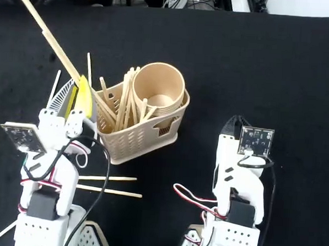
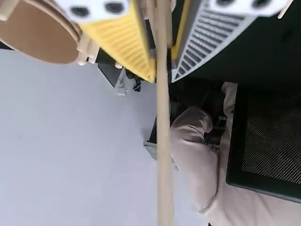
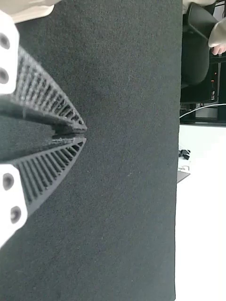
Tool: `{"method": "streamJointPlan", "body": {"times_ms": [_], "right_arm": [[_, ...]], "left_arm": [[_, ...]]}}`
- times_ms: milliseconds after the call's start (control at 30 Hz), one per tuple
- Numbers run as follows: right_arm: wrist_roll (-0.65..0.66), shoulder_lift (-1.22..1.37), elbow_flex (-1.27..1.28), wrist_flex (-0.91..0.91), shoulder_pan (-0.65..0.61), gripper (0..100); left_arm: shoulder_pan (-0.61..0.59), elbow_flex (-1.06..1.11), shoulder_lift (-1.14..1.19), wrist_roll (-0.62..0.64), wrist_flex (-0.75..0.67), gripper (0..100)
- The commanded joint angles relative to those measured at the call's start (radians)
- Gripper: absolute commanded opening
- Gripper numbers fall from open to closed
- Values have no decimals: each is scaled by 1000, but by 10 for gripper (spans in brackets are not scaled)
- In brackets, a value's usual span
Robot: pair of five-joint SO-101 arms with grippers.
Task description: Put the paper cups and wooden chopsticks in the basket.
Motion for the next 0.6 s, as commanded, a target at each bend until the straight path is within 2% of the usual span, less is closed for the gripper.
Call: {"method": "streamJointPlan", "body": {"times_ms": [0, 233, 400, 567], "right_arm": [[9, -47, -12, -5, 9, 13], [9, -47, -12, -5, 9, 13], [9, -47, -12, -5, 9, 13], [9, -47, -12, -5, 9, 13]], "left_arm": [[68, -13, 5, 11, 132, 141], [96, -170, 5, 12, 397, 183], [93, -254, 5, 12, 503, 188], [-45, -323, -44, 12, 566, 188]]}}
